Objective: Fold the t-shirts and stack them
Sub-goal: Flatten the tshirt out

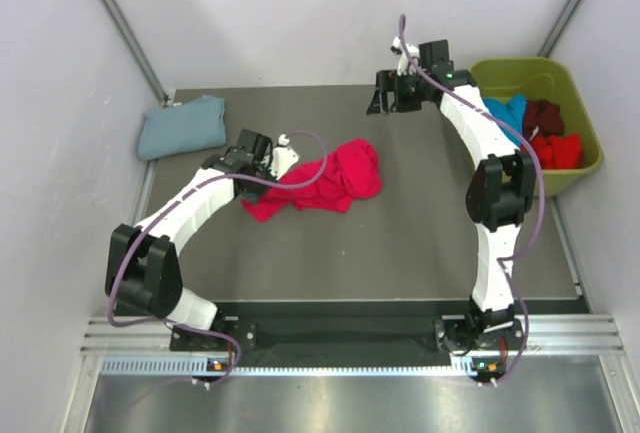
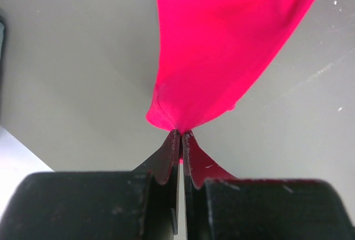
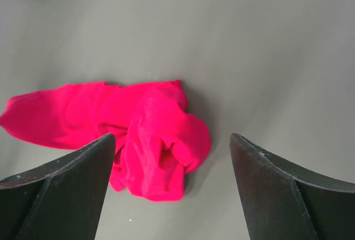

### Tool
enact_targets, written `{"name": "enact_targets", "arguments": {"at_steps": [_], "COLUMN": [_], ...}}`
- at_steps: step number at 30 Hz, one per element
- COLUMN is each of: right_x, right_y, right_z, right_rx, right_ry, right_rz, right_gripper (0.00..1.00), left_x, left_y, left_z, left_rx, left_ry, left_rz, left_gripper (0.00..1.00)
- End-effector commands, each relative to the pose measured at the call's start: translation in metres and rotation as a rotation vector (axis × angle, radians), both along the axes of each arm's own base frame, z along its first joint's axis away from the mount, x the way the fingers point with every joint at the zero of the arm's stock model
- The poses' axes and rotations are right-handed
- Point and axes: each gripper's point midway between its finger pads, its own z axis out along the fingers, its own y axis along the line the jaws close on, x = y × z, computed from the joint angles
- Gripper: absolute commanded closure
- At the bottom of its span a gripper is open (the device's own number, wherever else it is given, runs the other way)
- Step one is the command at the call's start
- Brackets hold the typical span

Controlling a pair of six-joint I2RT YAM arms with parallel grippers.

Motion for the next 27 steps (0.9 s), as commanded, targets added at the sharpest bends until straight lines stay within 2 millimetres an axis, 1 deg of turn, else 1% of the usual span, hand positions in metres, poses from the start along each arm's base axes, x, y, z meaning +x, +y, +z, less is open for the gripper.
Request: {"name": "enact_targets", "arguments": {"at_steps": [1, 2, 3, 5, 7, 8, 11, 12, 15, 16, 18, 20, 21, 23, 24, 26, 27], "right_x": [0.008, 0.010, 0.011, 0.017, 0.022, 0.022, 0.017, 0.012, 0.001, -0.003, -0.012, -0.012, -0.013, -0.013, -0.012, -0.009, -0.008], "right_y": [0.016, 0.017, 0.019, 0.021, 0.030, 0.030, 0.041, 0.047, 0.059, 0.062, 0.071, 0.068, 0.065, 0.061, 0.056, 0.045, 0.037], "right_z": [-0.025, -0.031, -0.044, -0.050, -0.063, -0.063, -0.072, -0.078, -0.086, -0.090, -0.086, -0.080, -0.069, -0.054, -0.035, -0.015, 0.006], "right_rx": [-0.022, -0.022, -0.027, -0.038, -0.046, -0.048, -0.065, -0.072, -0.092, -0.088, -0.080, -0.111, -0.113, -0.122, -0.120, -0.129, -0.127], "right_ry": [0.019, 0.028, 0.050, 0.048, 0.056, 0.055, 0.063, 0.077, 0.094, 0.106, 0.114, 0.081, 0.061, 0.022, -0.017, -0.062, -0.102], "right_rz": [0.031, 0.031, 0.035, 0.037, 0.053, 0.050, 0.075, 0.092, 0.130, 0.142, 0.166, 0.172, 0.165, 0.168, 0.157, 0.133, 0.112], "right_gripper": [0.16, 0.16, 0.16, 0.16, 0.16, 0.16, 0.16, 0.16, 0.19, 0.22, 0.57, 1.00, 1.00, 1.00, 1.00, 1.00, 1.00], "left_x": [0.011, 0.012, 0.014, 0.018, 0.020, 0.019, 0.023, 0.024, 0.029, 0.030, 0.035, 0.038, 0.040, 0.046, 0.048, 0.054, 0.056], "left_y": [-0.003, -0.004, -0.005, -0.008, -0.008, -0.008, -0.008, -0.007, -0.007, -0.007, -0.006, -0.005, -0.003, -0.002, 0.002, 0.005, 0.010], "left_z": [0.001, 0.000, -0.002, -0.001, -0.010, -0.010, -0.016, -0.017, -0.017, -0.016, -0.016, -0.014, -0.013, -0.007, -0.005, 0.000, 0.002], "left_rx": [-0.014, -0.020, -0.020, -0.035, -0.033, -0.034, -0.028, -0.038, -0.054, -0.054, -0.055, -0.064, -0.067, -0.081, -0.084, -0.091, -0.092], "left_ry": [-0.039, -0.035, -0.027, -0.032, -0.016, -0.014, 0.009, 0.016, 0.016, 0.013, 0.008, 0.003, 0.002, -0.012, -0.018, -0.033, -0.041], "left_rz": [-0.012, -0.003, 0.002, 0.014, 0.023, 0.025, 0.046, 0.056, 0.065, 0.065, 0.074, 0.081, 0.088, 0.092, 0.100, 0.100, 0.109], "left_gripper": [1.00, 1.00, 1.00, 1.00, 1.00, 1.00, 1.00, 1.00, 1.00, 1.00, 1.00, 1.00, 1.00, 1.00, 1.00, 1.00, 1.00]}}
